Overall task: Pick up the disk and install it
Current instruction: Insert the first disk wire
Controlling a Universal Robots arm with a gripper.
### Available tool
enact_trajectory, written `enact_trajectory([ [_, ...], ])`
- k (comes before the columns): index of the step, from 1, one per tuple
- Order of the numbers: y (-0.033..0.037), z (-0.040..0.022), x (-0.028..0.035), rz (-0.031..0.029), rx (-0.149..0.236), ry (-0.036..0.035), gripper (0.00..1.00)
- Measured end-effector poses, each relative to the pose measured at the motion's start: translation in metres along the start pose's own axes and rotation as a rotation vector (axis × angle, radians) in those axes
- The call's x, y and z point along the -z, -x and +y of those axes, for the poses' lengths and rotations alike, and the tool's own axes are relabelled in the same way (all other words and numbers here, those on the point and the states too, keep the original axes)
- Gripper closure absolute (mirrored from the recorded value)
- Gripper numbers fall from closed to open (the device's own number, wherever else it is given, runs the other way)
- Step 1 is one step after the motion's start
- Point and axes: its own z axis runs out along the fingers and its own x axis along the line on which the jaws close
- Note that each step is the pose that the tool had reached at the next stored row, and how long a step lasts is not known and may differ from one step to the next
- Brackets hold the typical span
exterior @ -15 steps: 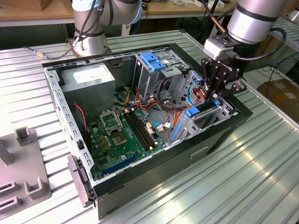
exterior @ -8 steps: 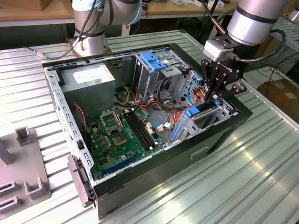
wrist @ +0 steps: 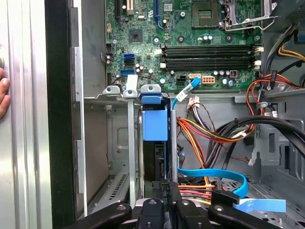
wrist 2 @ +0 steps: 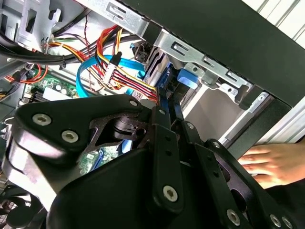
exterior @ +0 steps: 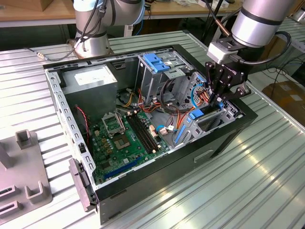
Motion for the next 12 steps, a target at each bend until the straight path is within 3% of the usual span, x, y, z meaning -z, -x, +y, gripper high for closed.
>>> enact_trajectory([
  [3, 0.0, 0.0001, -0.0039, 0.0002, 0.0, 0.0004, 0.83],
  [9, 0.0, 0.0001, -0.0048, -0.001, -0.001, 0.0005, 0.82],
  [12, -0.0003, -0.0001, 0.0006, -0.0004, -0.001, 0.0004, 0.76],
])
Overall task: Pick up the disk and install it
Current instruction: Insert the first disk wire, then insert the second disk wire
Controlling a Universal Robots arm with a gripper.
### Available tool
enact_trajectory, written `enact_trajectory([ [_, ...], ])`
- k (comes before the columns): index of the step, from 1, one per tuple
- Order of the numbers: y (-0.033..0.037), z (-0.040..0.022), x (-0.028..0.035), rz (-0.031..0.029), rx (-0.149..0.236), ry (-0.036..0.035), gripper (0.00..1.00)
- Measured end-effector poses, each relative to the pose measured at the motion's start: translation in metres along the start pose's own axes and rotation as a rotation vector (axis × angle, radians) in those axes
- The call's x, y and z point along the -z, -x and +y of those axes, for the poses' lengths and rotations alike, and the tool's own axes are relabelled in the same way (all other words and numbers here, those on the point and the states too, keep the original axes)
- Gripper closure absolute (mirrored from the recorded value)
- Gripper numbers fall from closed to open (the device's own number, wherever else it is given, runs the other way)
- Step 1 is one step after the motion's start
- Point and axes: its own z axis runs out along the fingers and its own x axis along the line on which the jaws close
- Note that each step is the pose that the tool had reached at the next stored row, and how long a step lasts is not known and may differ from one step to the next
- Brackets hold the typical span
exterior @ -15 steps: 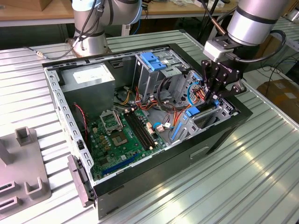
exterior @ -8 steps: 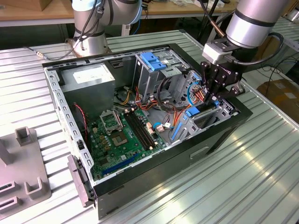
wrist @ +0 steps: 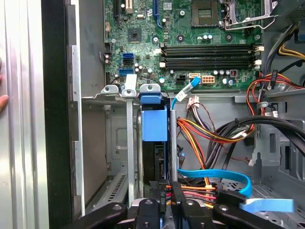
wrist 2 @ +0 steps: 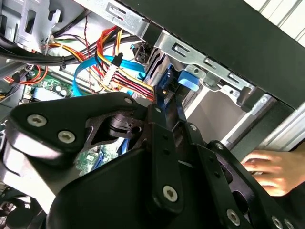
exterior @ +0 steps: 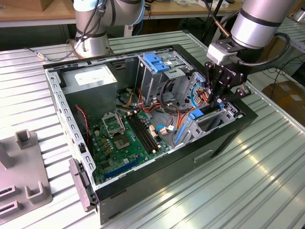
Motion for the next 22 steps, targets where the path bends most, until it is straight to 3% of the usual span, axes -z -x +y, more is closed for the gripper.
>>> enact_trajectory([
  [2, -0.0002, -0.0001, 0.0036, 0.0002, 0.0, 0.0, 0.76],
  [6, -0.0002, -0.0001, 0.0043, 0.0001, 0.0, 0.0, 0.77],
  [8, -0.0002, -0.0001, 0.0043, 0.0002, 0.0, 0.0, 0.9],
  [22, -0.0002, -0.0001, 0.0046, 0.0002, 0.0, 0.0, 0.9],
])
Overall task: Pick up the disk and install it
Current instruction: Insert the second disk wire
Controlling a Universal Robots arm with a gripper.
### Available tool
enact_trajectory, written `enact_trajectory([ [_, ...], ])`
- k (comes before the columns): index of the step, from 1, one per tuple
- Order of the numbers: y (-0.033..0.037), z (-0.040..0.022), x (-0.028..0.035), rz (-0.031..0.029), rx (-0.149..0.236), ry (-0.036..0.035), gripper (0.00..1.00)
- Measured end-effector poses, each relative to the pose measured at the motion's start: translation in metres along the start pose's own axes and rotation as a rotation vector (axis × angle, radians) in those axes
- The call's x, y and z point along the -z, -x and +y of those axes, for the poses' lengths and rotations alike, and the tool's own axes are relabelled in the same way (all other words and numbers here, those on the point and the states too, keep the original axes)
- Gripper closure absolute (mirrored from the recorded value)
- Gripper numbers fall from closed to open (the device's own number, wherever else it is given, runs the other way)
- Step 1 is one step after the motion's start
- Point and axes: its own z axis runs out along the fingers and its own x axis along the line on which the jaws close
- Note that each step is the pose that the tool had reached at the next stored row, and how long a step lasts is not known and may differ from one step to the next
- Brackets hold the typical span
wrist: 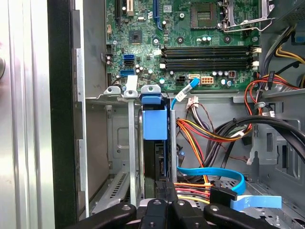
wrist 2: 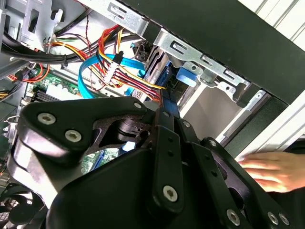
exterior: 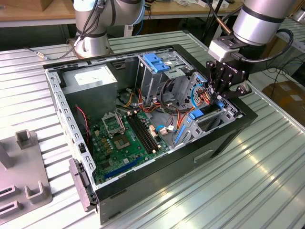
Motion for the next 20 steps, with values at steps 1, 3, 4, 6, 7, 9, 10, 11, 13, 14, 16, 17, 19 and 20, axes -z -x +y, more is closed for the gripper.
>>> enact_trajectory([
  [1, 0.0, 0.0, 0.0, 0.0, 0.0, 0.0, 0.9],
  [3, 0.0, 0.0, 0.0, 0.0, 0.0, 0.0, 0.9],
  [4, 0.0, 0.0, 0.0001, 0.0, 0.0, 0.0, 0.9],
  [6, -0.0002, -0.0001, 0.0035, 0.0002, 0.0, 0.0, 0.9],
  [7, -0.0003, -0.0001, 0.0061, 0.0, 0.0, 0.0, 0.9],
  [9, -0.0005, -0.0002, 0.0105, 0.0, 0.0, 0.0001, 0.9],
  [10, -0.0006, -0.0003, 0.0128, -0.0001, 0.0, 0.0001, 0.9],
  [11, -0.0009, -0.0004, 0.0186, -0.0029, 0.0, 0.0001, 0.9],
  [13, -0.0013, -0.0006, 0.0263, -0.0078, 0.0, 0.0004, 0.9],
  [14, -0.0015, -0.0007, 0.0293, -0.0089, 0.0, 0.0007, 0.9],
  [16, -0.0016, -0.0008, 0.0314, -0.0094, 0.0, 0.0008, 0.9],
  [17, -0.0015, 0.0, 0.0315, -0.0095, 0.0, 0.0009, 0.9],
  [19, -0.001, 0.0029, 0.0317, -0.0088, 0.0, 0.0008, 0.9],
  [20, 0.0002, 0.0038, 0.0318, -0.0088, 0.0, 0.0008, 0.9],
])
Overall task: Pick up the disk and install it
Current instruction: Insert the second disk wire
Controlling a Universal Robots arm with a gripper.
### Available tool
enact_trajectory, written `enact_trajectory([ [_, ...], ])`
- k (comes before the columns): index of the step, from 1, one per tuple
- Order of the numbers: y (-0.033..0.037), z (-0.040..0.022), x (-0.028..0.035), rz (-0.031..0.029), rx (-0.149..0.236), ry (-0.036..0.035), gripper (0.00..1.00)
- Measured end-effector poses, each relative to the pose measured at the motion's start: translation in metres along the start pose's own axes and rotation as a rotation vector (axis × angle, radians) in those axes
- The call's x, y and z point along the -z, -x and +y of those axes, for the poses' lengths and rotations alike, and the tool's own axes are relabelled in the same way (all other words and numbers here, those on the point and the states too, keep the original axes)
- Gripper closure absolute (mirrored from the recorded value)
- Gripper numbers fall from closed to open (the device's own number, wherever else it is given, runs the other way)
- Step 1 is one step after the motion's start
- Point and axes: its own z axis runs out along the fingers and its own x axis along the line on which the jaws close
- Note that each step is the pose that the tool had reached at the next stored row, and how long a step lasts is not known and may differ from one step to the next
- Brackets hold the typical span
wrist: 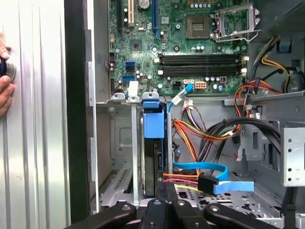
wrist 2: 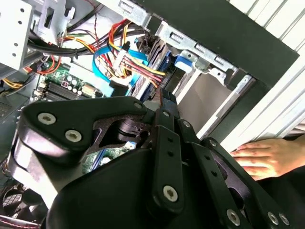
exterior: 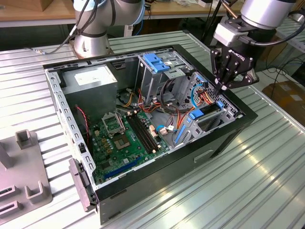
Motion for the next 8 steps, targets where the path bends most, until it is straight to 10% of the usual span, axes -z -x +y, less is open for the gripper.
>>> enact_trajectory([
  [8, 0.014, 0.0008, 0.0114, 0.0002, 0.0, 0.0, 0.9],
])
